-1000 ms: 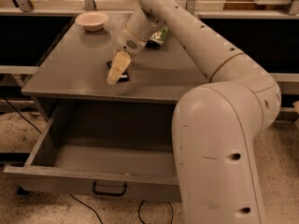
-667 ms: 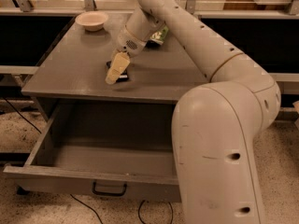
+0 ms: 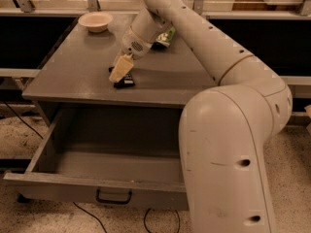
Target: Place rxbar blueberry into top drawer
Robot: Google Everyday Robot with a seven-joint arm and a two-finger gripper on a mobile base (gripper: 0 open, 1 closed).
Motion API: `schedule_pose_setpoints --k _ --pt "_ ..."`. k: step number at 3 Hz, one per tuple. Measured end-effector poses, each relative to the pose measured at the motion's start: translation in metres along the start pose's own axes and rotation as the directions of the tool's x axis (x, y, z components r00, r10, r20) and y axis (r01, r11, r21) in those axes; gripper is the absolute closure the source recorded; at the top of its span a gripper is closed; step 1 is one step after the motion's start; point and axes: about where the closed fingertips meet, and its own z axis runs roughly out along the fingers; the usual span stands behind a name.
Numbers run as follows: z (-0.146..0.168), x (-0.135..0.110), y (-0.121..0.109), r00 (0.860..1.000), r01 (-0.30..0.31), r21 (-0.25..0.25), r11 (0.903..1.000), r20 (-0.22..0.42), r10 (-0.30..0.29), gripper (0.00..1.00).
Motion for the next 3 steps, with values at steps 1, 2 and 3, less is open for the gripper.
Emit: schedule_pose_setpoints --k 1,2,3 --pt "0.0001 0.0 0.0 1.0 0.0 0.0 1.0 0.0 0.0 0.92" --pt "0.0001 0.0 0.0 1.0 0.0 0.0 1.0 0.0 0.0 1.0" --pt "-0.0027 -0.0067 0.0 1.0 -0.017 -0.005 0.9998 -0.004 0.017 1.0"
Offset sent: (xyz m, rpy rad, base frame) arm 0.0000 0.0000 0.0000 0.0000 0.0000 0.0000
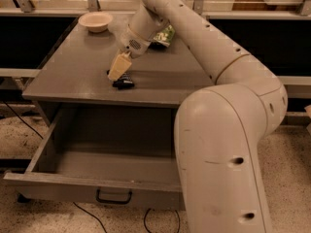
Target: Place rxbar blueberry into top drawer
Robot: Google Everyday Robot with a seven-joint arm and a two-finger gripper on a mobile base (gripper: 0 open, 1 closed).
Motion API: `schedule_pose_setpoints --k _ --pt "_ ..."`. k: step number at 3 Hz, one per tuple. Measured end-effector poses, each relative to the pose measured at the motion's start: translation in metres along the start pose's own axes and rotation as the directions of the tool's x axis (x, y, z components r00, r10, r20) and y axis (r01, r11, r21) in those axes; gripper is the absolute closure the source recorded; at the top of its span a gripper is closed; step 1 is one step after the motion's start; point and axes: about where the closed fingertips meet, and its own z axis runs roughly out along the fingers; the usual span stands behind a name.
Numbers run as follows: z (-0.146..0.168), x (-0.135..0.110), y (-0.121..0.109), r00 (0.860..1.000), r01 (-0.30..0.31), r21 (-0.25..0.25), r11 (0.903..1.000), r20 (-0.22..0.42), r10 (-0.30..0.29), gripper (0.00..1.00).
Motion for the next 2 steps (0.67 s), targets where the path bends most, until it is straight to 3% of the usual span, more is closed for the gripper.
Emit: schedule_pose_setpoints --k 2 --pt "-0.041 -0.063 0.028 0.996 0.056 0.042 0.9976 -0.07 -0.053 1.0"
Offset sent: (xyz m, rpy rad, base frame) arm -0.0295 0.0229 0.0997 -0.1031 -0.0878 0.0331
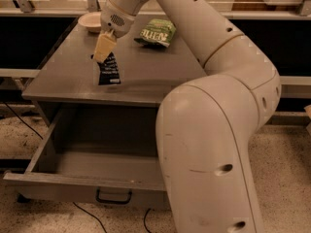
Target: Place rxbar blueberry into top drawer
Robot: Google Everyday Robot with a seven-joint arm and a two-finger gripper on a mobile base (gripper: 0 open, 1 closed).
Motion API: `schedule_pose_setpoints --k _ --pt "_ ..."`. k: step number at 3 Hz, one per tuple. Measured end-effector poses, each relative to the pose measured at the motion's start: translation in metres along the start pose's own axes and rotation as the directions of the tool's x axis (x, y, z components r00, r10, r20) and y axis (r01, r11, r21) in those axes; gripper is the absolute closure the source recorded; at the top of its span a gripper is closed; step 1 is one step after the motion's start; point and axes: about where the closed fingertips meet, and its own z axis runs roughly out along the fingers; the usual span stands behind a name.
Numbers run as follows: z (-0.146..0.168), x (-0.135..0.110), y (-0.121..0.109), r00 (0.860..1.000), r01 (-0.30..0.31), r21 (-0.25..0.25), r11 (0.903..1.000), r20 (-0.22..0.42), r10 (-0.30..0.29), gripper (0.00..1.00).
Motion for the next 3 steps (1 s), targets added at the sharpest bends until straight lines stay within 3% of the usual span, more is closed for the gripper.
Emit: schedule_pose_setpoints --k 1,2,3 --pt "0.0 0.0 0.0 1.0 0.0 0.0 1.0 0.0 0.0 1.0" --pt "0.0078 -0.0032 0.0055 0.999 0.032 0.071 0.997 -0.002 -0.032 1.0" --pt "0.0075 -0.0035 0.0054 0.999 0.033 0.071 0.9969 -0.002 -0.033 1.0"
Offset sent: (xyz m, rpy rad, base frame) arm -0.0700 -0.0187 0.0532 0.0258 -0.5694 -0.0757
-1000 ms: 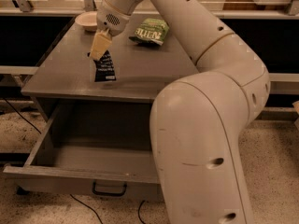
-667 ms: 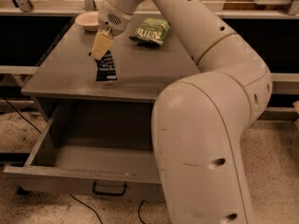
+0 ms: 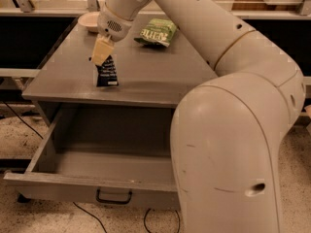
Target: Place rxbar blueberry into top drawer
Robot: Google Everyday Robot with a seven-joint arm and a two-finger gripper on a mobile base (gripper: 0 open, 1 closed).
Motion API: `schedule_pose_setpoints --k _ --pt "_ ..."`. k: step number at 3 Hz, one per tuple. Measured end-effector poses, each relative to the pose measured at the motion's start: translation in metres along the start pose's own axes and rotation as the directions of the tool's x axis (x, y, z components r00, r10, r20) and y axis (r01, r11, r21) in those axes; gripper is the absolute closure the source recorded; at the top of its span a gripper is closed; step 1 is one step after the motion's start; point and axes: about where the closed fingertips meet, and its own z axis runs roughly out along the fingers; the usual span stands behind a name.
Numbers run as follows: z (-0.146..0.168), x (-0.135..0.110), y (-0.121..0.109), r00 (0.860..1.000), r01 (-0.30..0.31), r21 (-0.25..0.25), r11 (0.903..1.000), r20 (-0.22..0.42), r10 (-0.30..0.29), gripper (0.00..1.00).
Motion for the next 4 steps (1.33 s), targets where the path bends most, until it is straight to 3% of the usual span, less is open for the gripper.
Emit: schedule_pose_setpoints --k 1,2,3,4 --pt "-0.008 -0.004 -0.009 1.0 0.022 0.021 0.9995 -0.017 -0.022 1.0" --pt "-0.045 -0.018 -0.006 0.995 0.087 0.127 0.988 -0.064 -0.079 1.0" --pt "-0.078 -0.026 0.011 0.989 0.131 0.195 0.9721 -0.1 -0.113 1.0" --pt "-0.123 -0.016 0.045 0.99 0.108 0.292 0.9502 -0.114 -0.077 1.0"
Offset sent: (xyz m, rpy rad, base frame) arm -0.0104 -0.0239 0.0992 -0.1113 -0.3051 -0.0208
